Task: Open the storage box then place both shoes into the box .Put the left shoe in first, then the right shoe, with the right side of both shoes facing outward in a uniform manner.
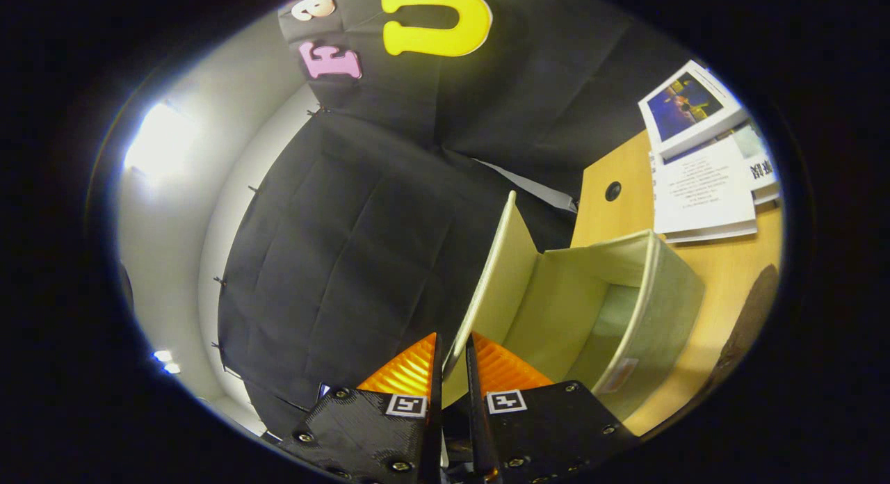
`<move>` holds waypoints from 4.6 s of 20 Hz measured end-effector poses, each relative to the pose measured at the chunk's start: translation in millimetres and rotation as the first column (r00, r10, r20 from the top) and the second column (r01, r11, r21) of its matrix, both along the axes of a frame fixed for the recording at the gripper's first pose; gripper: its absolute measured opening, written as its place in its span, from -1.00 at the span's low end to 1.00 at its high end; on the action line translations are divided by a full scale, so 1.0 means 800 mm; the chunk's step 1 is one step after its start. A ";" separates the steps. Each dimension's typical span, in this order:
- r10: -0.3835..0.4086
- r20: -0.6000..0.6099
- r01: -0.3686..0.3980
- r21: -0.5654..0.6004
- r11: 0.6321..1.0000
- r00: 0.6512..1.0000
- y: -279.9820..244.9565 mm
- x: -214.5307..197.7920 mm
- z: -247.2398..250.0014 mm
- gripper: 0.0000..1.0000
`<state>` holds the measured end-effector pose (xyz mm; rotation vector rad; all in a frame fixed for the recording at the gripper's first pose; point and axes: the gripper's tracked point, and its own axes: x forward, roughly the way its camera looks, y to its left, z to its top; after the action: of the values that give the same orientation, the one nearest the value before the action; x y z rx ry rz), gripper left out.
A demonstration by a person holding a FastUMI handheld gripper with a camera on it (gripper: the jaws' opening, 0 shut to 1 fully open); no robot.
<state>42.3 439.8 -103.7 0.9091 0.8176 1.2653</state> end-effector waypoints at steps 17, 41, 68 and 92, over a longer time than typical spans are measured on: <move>0.088 0.184 -0.065 -0.124 0.990 0.979 0.164 -0.022 0.056 -0.65; -0.224 0.458 0.378 -0.279 0.883 0.860 -0.058 0.020 0.055 0.69; -0.270 0.363 0.452 -0.684 0.573 0.892 -0.259 0.003 -0.207 0.69; -0.226 0.270 0.336 -0.878 0.342 0.936 -0.258 0.049 -0.322 -0.93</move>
<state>81.3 233.6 -361.3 0.0216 1.0434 0.3526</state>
